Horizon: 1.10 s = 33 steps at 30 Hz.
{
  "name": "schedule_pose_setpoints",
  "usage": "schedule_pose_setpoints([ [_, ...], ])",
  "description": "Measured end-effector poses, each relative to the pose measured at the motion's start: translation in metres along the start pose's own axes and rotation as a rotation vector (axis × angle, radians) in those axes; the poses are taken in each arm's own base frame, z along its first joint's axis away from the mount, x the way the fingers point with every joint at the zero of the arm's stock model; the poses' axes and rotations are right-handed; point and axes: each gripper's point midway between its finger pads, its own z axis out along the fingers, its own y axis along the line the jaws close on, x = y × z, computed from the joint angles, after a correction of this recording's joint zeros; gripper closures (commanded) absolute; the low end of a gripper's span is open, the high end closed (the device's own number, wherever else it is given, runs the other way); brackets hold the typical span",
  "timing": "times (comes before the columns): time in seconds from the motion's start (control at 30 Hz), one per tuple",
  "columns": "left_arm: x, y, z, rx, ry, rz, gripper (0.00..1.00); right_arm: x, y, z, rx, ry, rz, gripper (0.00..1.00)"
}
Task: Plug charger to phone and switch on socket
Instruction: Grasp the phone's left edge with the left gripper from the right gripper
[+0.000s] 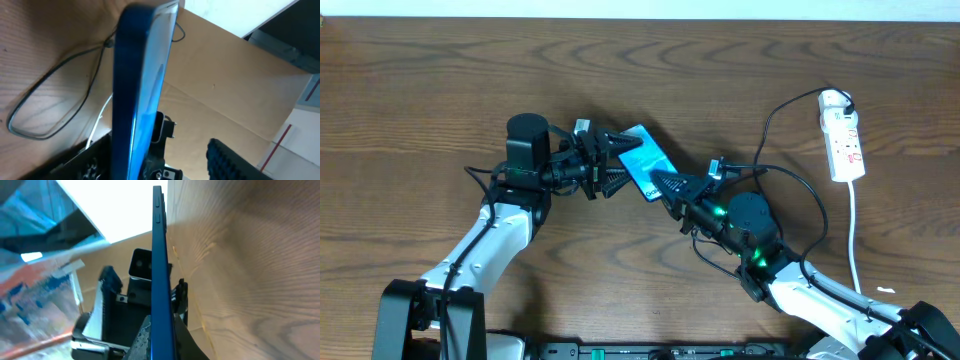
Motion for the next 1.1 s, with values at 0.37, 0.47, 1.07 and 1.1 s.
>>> schedule_pose_setpoints([
  [0.37,-0.004,0.002,0.004,-0.007,-0.038,-0.031,0.63,0.006,-0.005,0.002,0.015,-0.001,0.172,0.99],
  [0.47,-0.003,0.005,0.007,-0.015,-0.046,-0.038,0.64,0.003,-0.005,0.001,0.018,-0.017,0.193,0.99],
  [1.07,0.004,0.005,0.014,-0.021,-0.028,-0.062,0.72,-0.001,0.001,0.001,-0.008,-0.042,0.179,0.99],
  [1.1,0.004,0.005,0.014,-0.02,-0.025,-0.06,0.72,0.0,0.002,0.001,-0.012,-0.04,0.163,0.99],
])
